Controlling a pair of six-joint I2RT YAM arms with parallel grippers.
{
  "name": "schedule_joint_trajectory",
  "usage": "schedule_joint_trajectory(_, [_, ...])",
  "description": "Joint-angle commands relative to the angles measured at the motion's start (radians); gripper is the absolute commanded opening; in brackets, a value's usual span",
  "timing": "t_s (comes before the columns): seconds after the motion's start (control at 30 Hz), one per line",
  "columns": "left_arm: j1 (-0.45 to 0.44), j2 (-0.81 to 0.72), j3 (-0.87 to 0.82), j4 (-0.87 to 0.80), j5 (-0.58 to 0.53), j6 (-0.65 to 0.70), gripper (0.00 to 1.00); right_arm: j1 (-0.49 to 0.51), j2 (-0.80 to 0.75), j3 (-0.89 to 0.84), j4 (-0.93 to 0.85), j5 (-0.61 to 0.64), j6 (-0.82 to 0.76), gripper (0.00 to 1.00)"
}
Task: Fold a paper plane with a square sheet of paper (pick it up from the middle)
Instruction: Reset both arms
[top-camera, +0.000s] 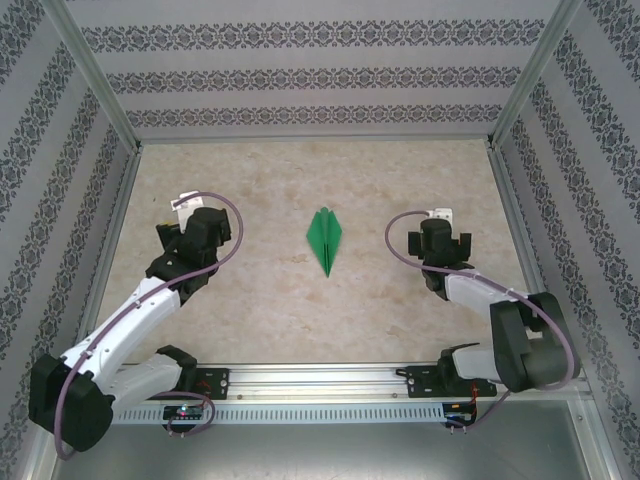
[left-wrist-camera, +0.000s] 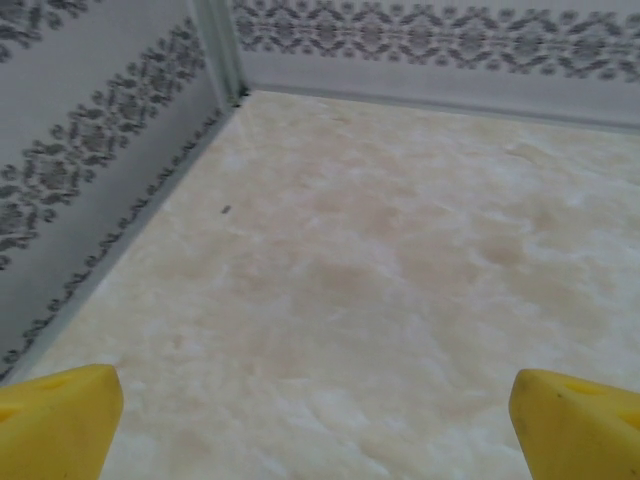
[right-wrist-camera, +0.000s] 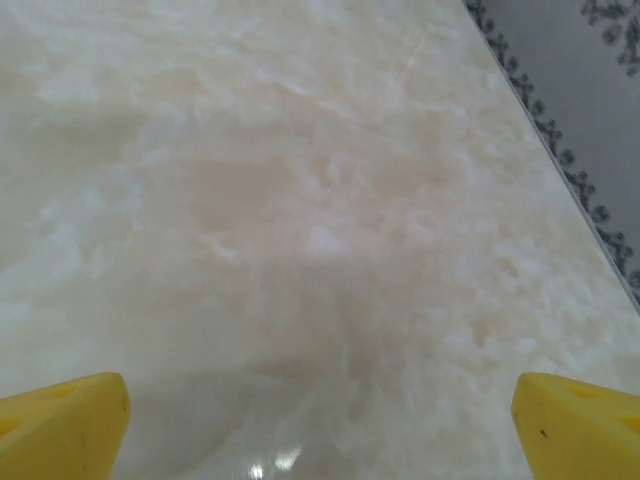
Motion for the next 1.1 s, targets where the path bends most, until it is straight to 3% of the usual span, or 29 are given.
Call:
schedule_joint_trajectory(0.0, [0.084, -0.028, -0.083, 0.182, 0.042, 0.131, 1.00, -0.032, 0.026, 0.004, 0.313, -0.150, -0.082, 0.98])
schedule_joint_trajectory(0.1, [0.135, -0.022, -0.125, 0.260, 0.066, 0.158, 1.00, -0.062, 0.076, 0.015, 0.370, -0.271, -0.123, 0.98])
schedule_joint_trajectory(0.17, [0.156, -0.005, -0.137, 0.288, 0.076, 0.166, 1.00, -0.081, 0.091, -0.001, 0.424, -0.286, -0.105, 0.98])
schedule_joint_trajectory(0.27, [0.176, 0.032, -0.156, 0.347, 0.092, 0.184, 1.00, -0.160, 0.073, -0.044, 0.478, -0.413, -0.051, 0.98])
schedule_joint_trajectory(0.4, [0.191, 0.078, -0.186, 0.464, 0.129, 0.241, 1.00, -0.236, 0.217, -0.176, 0.890, -0.481, 0.038, 0.98])
schedule_joint_trajectory(0.47, [0.201, 0.096, -0.204, 0.527, 0.153, 0.273, 1.00, -0.223, 0.137, -0.059, 0.549, -0.423, 0.017, 0.98])
schedule_joint_trajectory(0.57, [0.227, 0.140, -0.241, 0.643, 0.207, 0.292, 1.00, -0.184, 0.164, -0.090, 0.657, -0.296, 0.013, 0.98])
schedule_joint_trajectory(0.97, [0.281, 0.463, -0.342, 1.145, 0.396, 0.331, 1.00, -0.186, 0.155, -0.082, 0.628, -0.311, 0.014, 0.98])
schedule_joint_trajectory(1.07, [0.283, 0.511, -0.306, 1.120, 0.485, 0.363, 1.00, -0.186, 0.155, -0.082, 0.627, -0.312, 0.013, 0.98])
